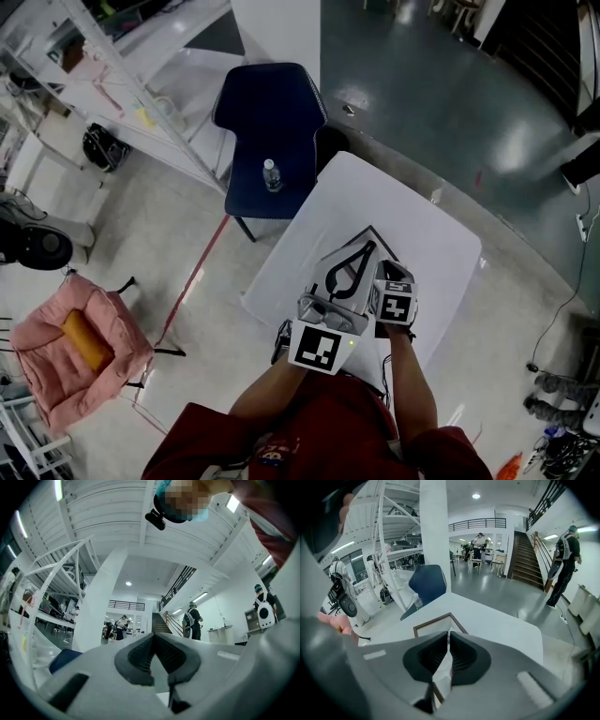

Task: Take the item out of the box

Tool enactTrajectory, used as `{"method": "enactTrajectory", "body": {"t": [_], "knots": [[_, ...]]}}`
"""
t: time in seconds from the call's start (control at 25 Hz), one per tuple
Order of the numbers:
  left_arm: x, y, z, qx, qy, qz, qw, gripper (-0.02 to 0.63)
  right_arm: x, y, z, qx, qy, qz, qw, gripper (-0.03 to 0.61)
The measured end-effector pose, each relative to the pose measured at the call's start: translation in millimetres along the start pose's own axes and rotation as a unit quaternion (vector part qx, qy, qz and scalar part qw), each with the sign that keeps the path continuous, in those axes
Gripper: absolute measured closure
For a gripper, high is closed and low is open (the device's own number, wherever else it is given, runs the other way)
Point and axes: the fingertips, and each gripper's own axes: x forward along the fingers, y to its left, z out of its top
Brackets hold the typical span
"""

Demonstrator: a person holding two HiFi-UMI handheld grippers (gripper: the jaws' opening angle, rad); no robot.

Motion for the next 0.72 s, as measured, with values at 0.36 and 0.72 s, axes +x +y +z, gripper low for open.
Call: {"method": "enactTrajectory", "body": {"t": [0.36, 0.72], "knots": [[-15, -26, 16, 0.009, -0.011, 0.004, 0.9999, 0.611, -47, -2, 19, 0.005, -0.063, 0.012, 0.998, 0.563], [-30, -54, 37, 0.019, -0.028, 0.002, 0.9994, 0.611, -114, 1, 43, 0.0, -0.142, 0.021, 0.99, 0.563]]}}
